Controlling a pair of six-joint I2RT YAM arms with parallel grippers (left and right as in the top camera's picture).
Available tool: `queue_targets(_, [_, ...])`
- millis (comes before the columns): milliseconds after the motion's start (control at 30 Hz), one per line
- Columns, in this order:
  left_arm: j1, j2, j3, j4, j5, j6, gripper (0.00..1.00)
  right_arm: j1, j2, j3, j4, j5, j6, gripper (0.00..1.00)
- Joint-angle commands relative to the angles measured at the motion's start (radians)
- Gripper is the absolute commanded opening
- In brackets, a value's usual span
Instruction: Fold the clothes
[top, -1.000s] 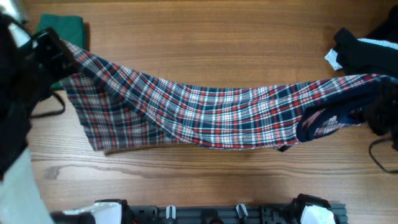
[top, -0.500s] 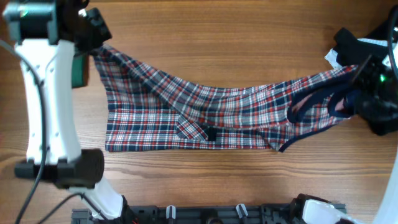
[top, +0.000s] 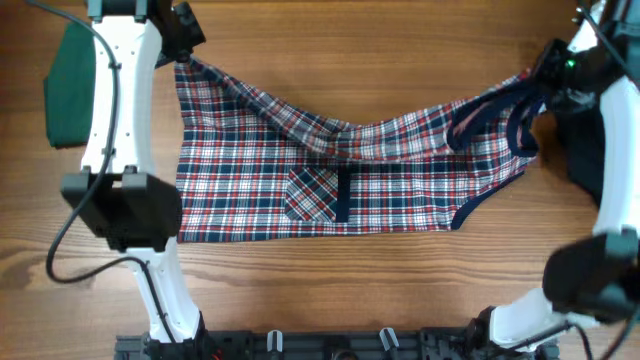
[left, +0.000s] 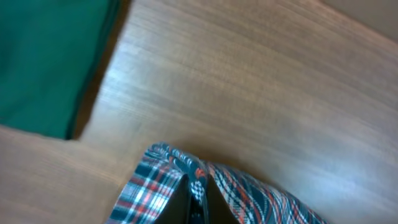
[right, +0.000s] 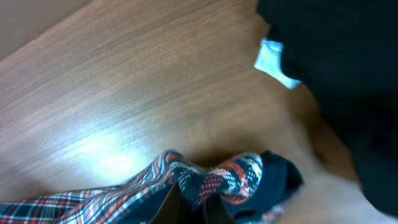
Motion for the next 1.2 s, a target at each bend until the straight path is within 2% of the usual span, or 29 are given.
queue_targets(0, [0.005,0.047,0.005,0.070,-0.021,-0.009,0.04,0.020,0.077,0.009,0.069,-0.055,-0.019,0.04])
queue_targets(100, [0.005,0.076,0.005,0.133,-0.021,-0.009,0.04,0.025,0.134,0.009,0.128,-0.057,-0.021,0.04])
queue_targets(167, [0.005,0.090,0.005,0.153,-0.021,-0.009,0.12,0.029,0.159,0.009,0.148,-0.056,-0.028,0.04])
queue_targets(233, [0.005,0.115,0.005,0.183,-0.021,-0.009,0.47,0.035,0.189,0.009,0.175,-0.056,-0.043,0.08])
queue_targets(267, [0.005,0.123,0.005,0.195,-0.021,-0.009,0.56,0.036,0.196,0.009,0.183,-0.056,-0.043,0.21])
queue_targets(300, [0.005,0.130,0.005,0.209,-0.021,-0.009,0.70,0.036,0.207,0.009,0.200,-0.057,-0.043,0.40])
queue_targets(333, [0.005,0.139,0.005,0.225,-0.021,-0.009,0.77,0.037,0.211,0.009,0.215,-0.057,-0.044,0.63])
queue_targets(400, [0.005,0.152,0.005,0.246,-0.021,-0.008,0.84,0.037,0.214,0.009,0.245,-0.057,-0.072,0.79])
queue_targets(467, [0.006,0.160,0.005,0.269,-0.021,0.000,0.89,0.038,0.213,0.010,0.281,-0.057,-0.100,0.86])
queue_targets(567, [0.005,0.161,0.005,0.285,-0.021,0.010,0.89,0.038,0.204,0.011,0.294,-0.090,-0.132,0.86])
queue_targets(633, [0.005,0.153,0.005,0.282,-0.021,0.026,0.85,0.038,0.193,0.014,0.273,-0.137,-0.146,0.86])
queue_targets(767, [0.005,0.112,0.005,0.182,-0.020,0.025,0.78,0.038,0.148,0.014,0.162,-0.231,-0.148,0.86])
queue_targets(1000, [0.005,0.040,0.005,-0.056,0.014,0.025,0.65,0.076,0.113,0.011,-0.108,-0.247,-0.171,0.84])
queue_targets(1100, [0.008,0.045,0.002,-0.100,0.013,0.026,0.58,0.126,0.113,-0.008,-0.146,-0.247,-0.161,0.82])
queue_targets(1167, [0.010,0.047,-0.006,-0.088,0.013,0.026,0.56,0.174,0.113,-0.026,-0.133,-0.246,-0.089,0.82])
